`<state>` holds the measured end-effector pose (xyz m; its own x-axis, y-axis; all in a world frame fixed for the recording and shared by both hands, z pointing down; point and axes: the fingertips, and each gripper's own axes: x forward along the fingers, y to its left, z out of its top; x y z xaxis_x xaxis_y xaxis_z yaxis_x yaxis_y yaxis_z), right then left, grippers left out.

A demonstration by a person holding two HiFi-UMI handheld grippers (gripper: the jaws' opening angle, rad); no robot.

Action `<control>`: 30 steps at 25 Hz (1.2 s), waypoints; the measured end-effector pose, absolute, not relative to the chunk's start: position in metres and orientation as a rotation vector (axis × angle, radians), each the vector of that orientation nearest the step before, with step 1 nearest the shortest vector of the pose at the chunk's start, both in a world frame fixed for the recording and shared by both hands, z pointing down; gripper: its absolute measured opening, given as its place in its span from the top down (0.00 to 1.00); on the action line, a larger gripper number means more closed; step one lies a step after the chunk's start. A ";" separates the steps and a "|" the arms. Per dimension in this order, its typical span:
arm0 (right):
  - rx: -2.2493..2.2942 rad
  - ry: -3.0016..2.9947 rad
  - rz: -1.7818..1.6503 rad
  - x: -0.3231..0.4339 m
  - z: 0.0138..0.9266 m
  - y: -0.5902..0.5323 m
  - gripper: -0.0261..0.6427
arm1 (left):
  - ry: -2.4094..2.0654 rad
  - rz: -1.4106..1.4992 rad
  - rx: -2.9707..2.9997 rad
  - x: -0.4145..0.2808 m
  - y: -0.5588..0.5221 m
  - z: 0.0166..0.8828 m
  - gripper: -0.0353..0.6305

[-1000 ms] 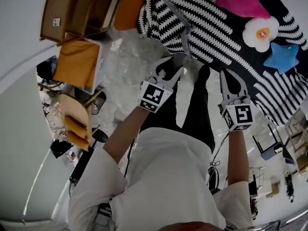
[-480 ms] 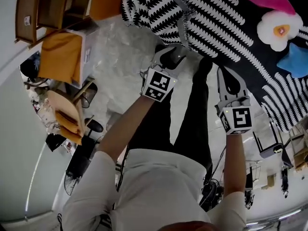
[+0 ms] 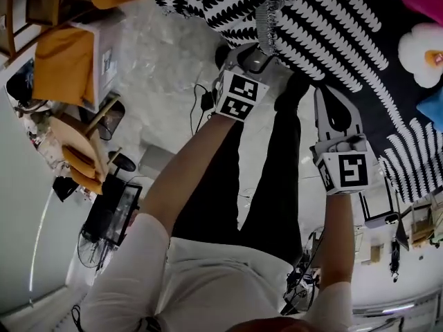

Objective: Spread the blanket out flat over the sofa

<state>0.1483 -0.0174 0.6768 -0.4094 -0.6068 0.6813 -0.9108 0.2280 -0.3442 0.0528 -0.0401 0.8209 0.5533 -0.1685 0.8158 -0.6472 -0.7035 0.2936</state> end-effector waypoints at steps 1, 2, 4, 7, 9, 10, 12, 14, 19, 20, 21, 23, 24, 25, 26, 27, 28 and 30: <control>1.397 -2.104 1.025 0.149 0.684 -0.016 0.95 | -0.669 1.078 2.191 0.054 -0.040 0.832 0.66; 1.398 -2.104 1.031 0.150 0.691 -0.016 0.95 | -0.682 1.082 2.177 0.054 -0.040 0.843 0.66; 1.396 -2.106 1.045 0.151 0.700 -0.015 0.95 | -0.696 1.095 2.151 0.057 -0.039 0.858 0.65; 1.381 -2.096 1.060 0.150 0.698 -0.014 0.95 | -0.702 1.125 2.122 0.060 -0.036 0.867 0.61; 1.368 -2.086 1.062 0.150 0.695 -0.013 0.95 | -0.710 1.149 2.112 0.061 -0.033 0.871 0.61; 1.362 -2.085 1.063 0.149 0.697 -0.012 0.95 | -0.722 1.166 2.113 0.060 -0.033 0.875 0.61; 1.352 -2.092 1.063 0.150 0.707 -0.009 0.95 | -0.754 1.208 2.124 0.057 -0.034 0.884 0.64; 1.348 -2.096 1.062 0.151 0.714 -0.006 0.95 | -0.781 1.218 2.129 0.054 -0.036 0.888 0.69; 1.346 -2.077 1.060 0.149 0.709 -0.003 0.95 | -0.784 1.184 2.109 0.039 -0.040 0.878 0.88; 1.344 -2.080 1.056 0.146 0.709 -0.004 0.95 | -0.784 1.180 2.107 0.034 -0.042 0.876 0.89; 1.341 -2.085 1.051 0.144 0.710 -0.006 0.95 | -0.787 1.178 2.107 0.031 -0.043 0.875 0.89; 1.332 -2.091 1.046 0.140 0.710 -0.007 0.95 | -0.793 1.171 2.109 0.024 -0.043 0.869 0.90; 1.328 -2.090 1.046 0.138 0.709 -0.007 0.95 | -0.794 1.165 2.110 0.020 -0.042 0.864 0.90; 1.323 -2.090 1.043 0.135 0.707 -0.008 0.95 | -0.795 1.156 2.112 0.016 -0.042 0.859 0.90; 1.317 -2.094 1.036 0.131 0.704 -0.010 0.95 | -0.798 1.147 2.115 0.011 -0.042 0.853 0.90; 1.312 -2.102 1.027 0.126 0.703 -0.013 0.95 | -0.802 1.138 2.120 0.006 -0.044 0.849 0.90; 1.307 -2.111 1.019 0.121 0.701 -0.017 0.95 | -0.805 1.133 2.126 0.000 -0.046 0.845 0.90; 1.298 -2.122 1.011 0.110 0.699 -0.025 0.95 | -0.805 1.127 2.133 -0.013 -0.051 0.840 0.90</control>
<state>0.1095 -0.0254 0.6988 -0.4539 -0.5589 0.6940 -0.8910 0.2871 -0.3517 -0.0129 -0.0505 0.8398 0.4588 -0.2351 0.8569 -0.7343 -0.6434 0.2167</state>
